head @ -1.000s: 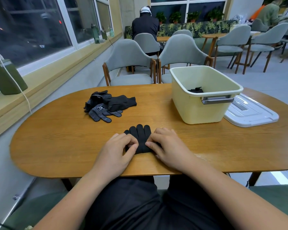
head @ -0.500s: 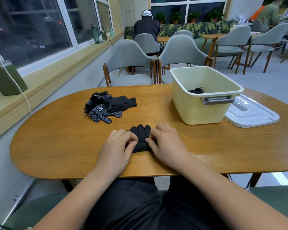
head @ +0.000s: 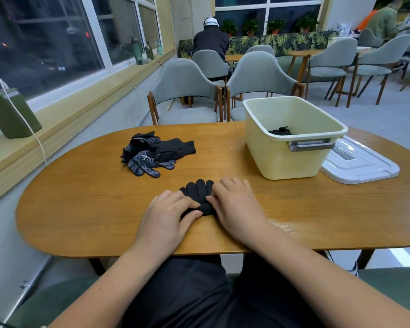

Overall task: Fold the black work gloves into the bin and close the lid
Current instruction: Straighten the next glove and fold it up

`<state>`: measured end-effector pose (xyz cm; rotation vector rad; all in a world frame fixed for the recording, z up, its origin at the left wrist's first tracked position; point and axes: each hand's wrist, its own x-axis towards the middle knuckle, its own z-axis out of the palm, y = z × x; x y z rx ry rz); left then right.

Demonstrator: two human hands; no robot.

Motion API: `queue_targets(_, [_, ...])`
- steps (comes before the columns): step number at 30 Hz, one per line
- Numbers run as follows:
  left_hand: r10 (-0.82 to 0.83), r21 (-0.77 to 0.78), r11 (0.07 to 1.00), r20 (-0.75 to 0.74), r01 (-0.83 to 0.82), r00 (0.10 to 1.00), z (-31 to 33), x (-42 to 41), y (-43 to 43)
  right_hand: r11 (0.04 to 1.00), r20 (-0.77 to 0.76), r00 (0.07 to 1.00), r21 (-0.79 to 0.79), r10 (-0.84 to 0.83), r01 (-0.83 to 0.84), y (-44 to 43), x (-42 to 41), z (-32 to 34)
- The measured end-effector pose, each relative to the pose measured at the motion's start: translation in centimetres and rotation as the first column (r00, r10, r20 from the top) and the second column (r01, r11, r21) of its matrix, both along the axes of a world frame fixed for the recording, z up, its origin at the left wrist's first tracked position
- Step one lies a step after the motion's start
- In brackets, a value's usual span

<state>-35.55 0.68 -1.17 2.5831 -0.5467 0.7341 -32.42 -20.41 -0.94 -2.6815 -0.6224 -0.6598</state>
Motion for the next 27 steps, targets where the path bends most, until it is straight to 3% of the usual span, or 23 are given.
queue_targets(4, [0.008,-0.042,0.999,-0.05,-0.011,0.999,-0.1,0.7,0.1,0.994,0.12,0.987,-0.059,0.103,-0.096,-0.7,-1.4,-0.1])
queue_targets(10, [0.029,-0.061,0.998,-0.089,-0.034,0.996,0.2,1.3,0.1,0.98,0.153,0.969,-0.059,0.196,-0.189,-1.3,-2.5,-0.9])
queue_targets(19, [0.039,-0.009,0.999,-0.111,-0.041,0.993,0.5,2.5,0.5,0.982,-0.041,0.996,-0.168,0.08,-0.086,-0.1,-2.5,-0.4])
queue_targets(27, [0.048,0.106,0.992,0.125,-0.061,0.991,0.5,0.2,-0.9,0.972,-0.068,0.996,-0.224,0.054,-0.068,0.8,-1.6,0.1])
